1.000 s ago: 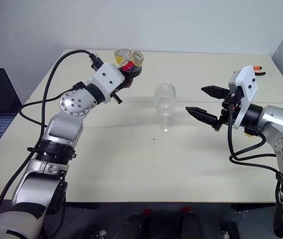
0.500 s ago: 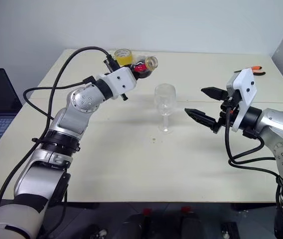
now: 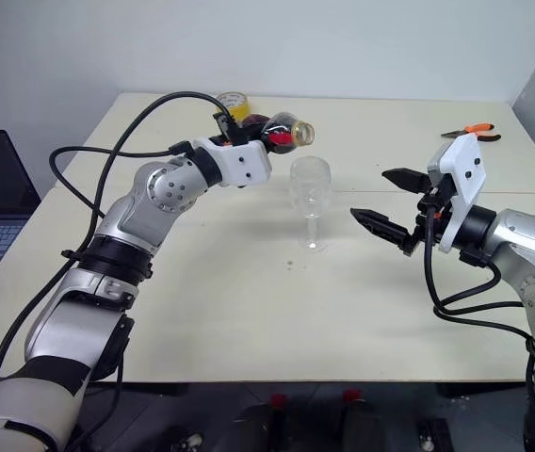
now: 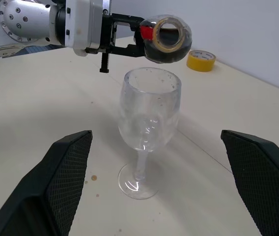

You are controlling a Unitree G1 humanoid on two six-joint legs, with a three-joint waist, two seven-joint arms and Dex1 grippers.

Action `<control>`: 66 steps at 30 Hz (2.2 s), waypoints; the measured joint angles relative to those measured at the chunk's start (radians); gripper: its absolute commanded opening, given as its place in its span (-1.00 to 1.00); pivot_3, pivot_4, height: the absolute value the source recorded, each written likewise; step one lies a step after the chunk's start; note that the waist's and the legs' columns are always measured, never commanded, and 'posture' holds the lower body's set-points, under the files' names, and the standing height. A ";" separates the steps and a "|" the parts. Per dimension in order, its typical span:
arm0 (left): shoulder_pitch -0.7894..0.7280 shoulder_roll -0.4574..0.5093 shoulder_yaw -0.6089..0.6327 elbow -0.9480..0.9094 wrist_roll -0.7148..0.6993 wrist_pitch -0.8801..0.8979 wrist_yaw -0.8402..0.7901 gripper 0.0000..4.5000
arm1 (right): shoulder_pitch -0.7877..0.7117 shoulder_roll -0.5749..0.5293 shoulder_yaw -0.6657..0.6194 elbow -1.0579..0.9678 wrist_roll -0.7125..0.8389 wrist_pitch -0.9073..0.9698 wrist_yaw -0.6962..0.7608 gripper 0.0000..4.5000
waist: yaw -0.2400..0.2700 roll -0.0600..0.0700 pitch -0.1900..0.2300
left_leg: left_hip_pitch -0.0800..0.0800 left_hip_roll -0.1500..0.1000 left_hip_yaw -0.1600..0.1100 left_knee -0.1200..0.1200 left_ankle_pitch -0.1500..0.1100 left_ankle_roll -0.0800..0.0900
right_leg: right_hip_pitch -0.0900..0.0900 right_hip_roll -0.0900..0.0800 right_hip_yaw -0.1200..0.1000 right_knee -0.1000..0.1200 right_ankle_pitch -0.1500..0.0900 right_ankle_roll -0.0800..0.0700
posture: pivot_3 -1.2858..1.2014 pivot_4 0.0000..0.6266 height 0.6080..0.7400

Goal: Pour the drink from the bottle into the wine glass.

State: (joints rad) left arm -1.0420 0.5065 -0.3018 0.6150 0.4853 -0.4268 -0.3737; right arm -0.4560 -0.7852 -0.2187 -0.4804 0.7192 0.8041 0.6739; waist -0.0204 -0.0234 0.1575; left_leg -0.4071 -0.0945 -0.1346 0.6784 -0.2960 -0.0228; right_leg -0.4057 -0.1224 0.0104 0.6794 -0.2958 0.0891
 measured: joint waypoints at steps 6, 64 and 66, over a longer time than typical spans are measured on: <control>-0.014 0.016 -0.010 0.021 0.027 -0.042 0.011 -0.67 | 0.004 0.000 0.000 -0.005 0.007 0.001 -0.008 1.00 | -0.009 0.000 0.000 | 0.000 0.000 0.000 0.000 0.000 0.000 | -0.001 0.000 0.000 0.000 0.000 0.000 | 0.03 -0.52 1.00; -0.051 0.095 -0.044 0.103 0.154 -0.195 0.100 -0.69 | 0.008 -0.021 0.000 -0.005 0.008 0.016 -0.043 1.00 | -0.011 0.000 0.000 | -0.001 0.000 0.000 0.001 0.000 0.000 | -0.001 0.000 -0.001 0.002 0.000 0.000 | 0.03 -0.52 1.00; -0.051 0.097 -0.044 0.103 0.154 -0.197 0.100 -0.69 | 0.008 -0.020 0.000 -0.005 0.008 0.016 -0.043 1.00 | -0.011 0.000 0.000 | -0.001 0.000 -0.001 0.001 0.000 0.000 | -0.001 0.000 -0.001 0.002 0.000 0.000 | 0.03 -0.52 1.00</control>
State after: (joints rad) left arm -1.0929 0.6031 -0.3462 0.7181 0.6394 -0.6237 -0.2737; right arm -0.4484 -0.8057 -0.2184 -0.4859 0.7271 0.8197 0.6306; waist -0.0312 -0.0233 0.1575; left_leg -0.4080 -0.0945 -0.1352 0.6793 -0.2960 -0.0228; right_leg -0.4067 -0.1224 0.0095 0.6810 -0.2958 0.0891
